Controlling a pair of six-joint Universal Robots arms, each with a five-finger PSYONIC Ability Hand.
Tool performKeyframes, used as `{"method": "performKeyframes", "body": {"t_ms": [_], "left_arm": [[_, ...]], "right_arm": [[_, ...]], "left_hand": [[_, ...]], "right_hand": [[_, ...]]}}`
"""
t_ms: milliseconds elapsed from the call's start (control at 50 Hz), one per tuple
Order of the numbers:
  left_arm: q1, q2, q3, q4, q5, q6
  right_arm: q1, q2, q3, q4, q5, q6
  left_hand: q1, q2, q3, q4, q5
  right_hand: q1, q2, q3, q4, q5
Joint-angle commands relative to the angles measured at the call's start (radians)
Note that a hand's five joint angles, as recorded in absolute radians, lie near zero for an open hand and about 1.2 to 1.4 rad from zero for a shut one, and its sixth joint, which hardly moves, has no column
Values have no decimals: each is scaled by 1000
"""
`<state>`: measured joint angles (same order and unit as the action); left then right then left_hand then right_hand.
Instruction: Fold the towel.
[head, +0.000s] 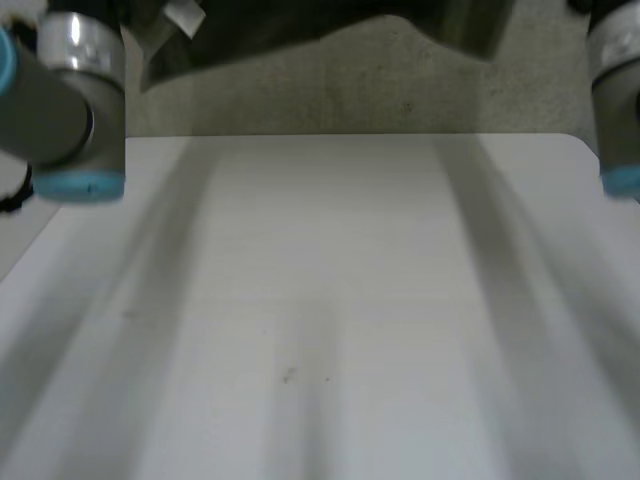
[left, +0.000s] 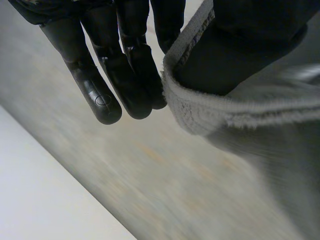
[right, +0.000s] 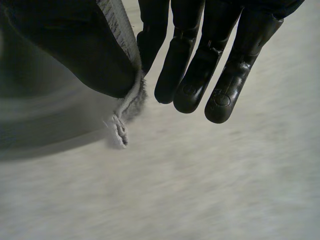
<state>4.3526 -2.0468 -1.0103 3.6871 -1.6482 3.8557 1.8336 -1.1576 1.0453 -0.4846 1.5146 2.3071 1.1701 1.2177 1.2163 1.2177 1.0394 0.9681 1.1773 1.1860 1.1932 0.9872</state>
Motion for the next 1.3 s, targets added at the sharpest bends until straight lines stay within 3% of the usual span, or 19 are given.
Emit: {"method": "performKeyframes", "body": {"t_ms": [20,140,320,460,500,520,540,560,660,860,1040,1080,1120,1300], "left_arm": [[25,57,-413,-19,60,-15],[31,8,-617,45,137,-13],[31,-69,-769,83,143,-1],[53,12,-834,74,139,-7],[56,30,-835,70,139,-15],[58,39,-835,64,139,-13],[58,39,-835,63,139,-13],[61,40,-835,59,136,-6],[68,36,-824,62,131,-12],[145,22,-817,53,139,-21],[154,17,-812,-27,142,-78],[160,17,-811,-49,142,-94],[182,25,-809,-91,151,-131],[202,74,-809,-162,266,-271]], "right_arm": [[-7,-25,303,155,-54,103],[-10,-14,468,161,-71,141],[-11,26,613,196,-86,156],[-11,-25,628,296,-89,160],[-13,-43,631,316,-89,160],[-19,-62,636,331,-88,161],[-33,-76,645,340,-89,164],[-33,-76,645,340,-89,164],[-79,-117,677,337,-94,164],[-148,-122,716,334,-99,187],[-148,-120,714,331,-131,258],[-148,-120,713,331,-145,267],[-149,-120,714,331,-168,278],[-145,-120,705,347,-168,272]], "left_hand": [[226,179,180,179,182],[226,179,180,179,182],[226,179,180,179,182],[226,179,180,179,182],[94,47,48,47,51],[-199,-247,-245,-247,-243],[-202,-250,-248,-250,-246],[-365,-412,-411,-412,-409],[-475,-523,-521,-523,-519],[-437,-485,-483,-485,-481],[-384,-432,-430,-432,-428],[-258,-305,-304,-305,-302],[224,176,178,176,180],[226,179,180,179,182]], "right_hand": [[428,219,210,203,235],[428,219,210,203,235],[428,219,210,203,235],[428,219,210,203,235],[428,219,210,203,235],[428,219,210,203,235],[428,219,210,203,235],[428,219,210,203,235],[428,219,210,203,235],[428,219,210,203,235],[428,219,210,203,235],[428,219,210,203,235],[428,219,210,203,235],[428,219,210,203,235]]}}
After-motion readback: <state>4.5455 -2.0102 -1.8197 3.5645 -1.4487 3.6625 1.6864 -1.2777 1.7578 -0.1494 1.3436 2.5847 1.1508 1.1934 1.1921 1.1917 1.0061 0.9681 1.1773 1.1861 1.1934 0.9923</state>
